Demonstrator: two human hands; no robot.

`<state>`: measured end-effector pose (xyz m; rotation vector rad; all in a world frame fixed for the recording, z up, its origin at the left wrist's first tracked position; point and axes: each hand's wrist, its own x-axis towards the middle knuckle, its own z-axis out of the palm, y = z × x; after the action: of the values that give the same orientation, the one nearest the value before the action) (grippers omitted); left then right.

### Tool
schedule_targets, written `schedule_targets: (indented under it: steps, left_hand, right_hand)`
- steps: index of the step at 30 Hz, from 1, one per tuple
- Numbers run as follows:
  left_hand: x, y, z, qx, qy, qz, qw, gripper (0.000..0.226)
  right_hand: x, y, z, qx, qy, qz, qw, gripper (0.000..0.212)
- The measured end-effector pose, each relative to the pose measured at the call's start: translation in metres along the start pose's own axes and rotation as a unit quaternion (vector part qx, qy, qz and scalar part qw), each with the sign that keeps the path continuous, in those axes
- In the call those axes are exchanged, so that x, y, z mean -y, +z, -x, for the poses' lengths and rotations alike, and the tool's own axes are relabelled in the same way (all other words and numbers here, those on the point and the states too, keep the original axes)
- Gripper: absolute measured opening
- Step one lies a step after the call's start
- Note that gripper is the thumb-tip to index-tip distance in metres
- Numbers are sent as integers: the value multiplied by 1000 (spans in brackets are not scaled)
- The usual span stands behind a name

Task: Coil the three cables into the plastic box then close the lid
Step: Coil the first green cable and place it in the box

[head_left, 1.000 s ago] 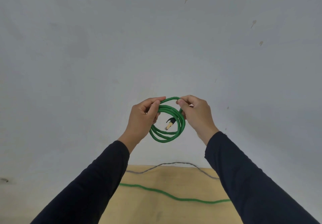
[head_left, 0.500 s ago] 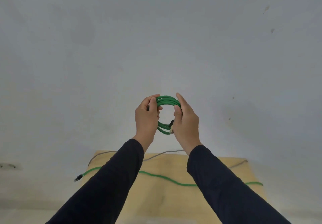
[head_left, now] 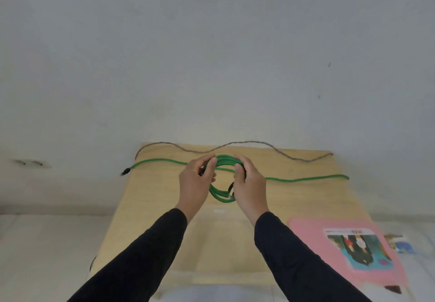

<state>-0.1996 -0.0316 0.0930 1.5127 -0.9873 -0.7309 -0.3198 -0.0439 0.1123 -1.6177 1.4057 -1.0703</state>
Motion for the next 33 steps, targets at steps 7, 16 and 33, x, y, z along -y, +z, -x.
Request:
schedule_targets:
  steps: [7,16,33]
  left_hand:
    - [58,-16,69,37,-63,-110,991,32]
    - [97,-28,82,34,-121,-200,972,30]
    - [113,-26,71,147,-127,-433,880,42]
  right_hand:
    - [-47,10,57,71,105,5,992,26]
    - [-82,42,74,142,160,57,975,30]
    - [-101,65,78,258,21,282,924,46]
